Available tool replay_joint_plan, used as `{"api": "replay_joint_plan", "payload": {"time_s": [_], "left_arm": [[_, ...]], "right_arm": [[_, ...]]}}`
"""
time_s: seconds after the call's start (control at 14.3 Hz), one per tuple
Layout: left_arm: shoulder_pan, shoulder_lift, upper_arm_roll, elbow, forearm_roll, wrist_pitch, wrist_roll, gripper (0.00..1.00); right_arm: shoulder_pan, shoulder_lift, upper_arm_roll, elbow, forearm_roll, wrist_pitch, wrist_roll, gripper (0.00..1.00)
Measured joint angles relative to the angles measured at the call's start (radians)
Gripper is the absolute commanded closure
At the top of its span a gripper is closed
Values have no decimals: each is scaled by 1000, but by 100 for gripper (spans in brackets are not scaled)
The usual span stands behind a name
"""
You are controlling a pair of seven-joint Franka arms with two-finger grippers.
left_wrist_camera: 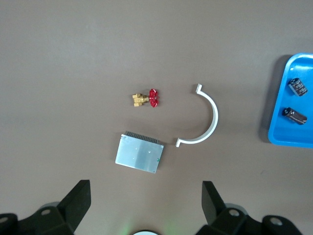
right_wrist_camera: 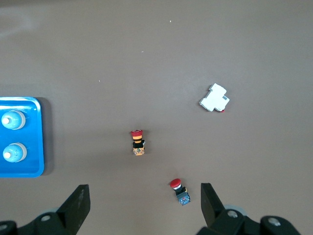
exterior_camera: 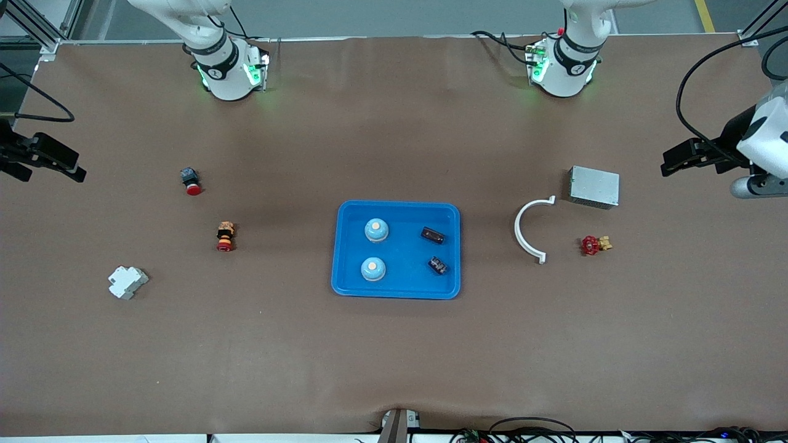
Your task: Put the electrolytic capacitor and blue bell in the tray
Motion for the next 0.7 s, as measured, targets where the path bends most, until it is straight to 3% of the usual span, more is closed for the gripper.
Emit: {"api": "replay_joint_plan", "payload": {"time_s": [0.42,0.7], "left_arm": [[8,2,3,8,0,-11,53,0],[8,2,3,10,0,-10,1,0]], "right_arm": [[11,0,1,0,0,1,0,0],[76,0,-53,0,0,4,0,0]]}}
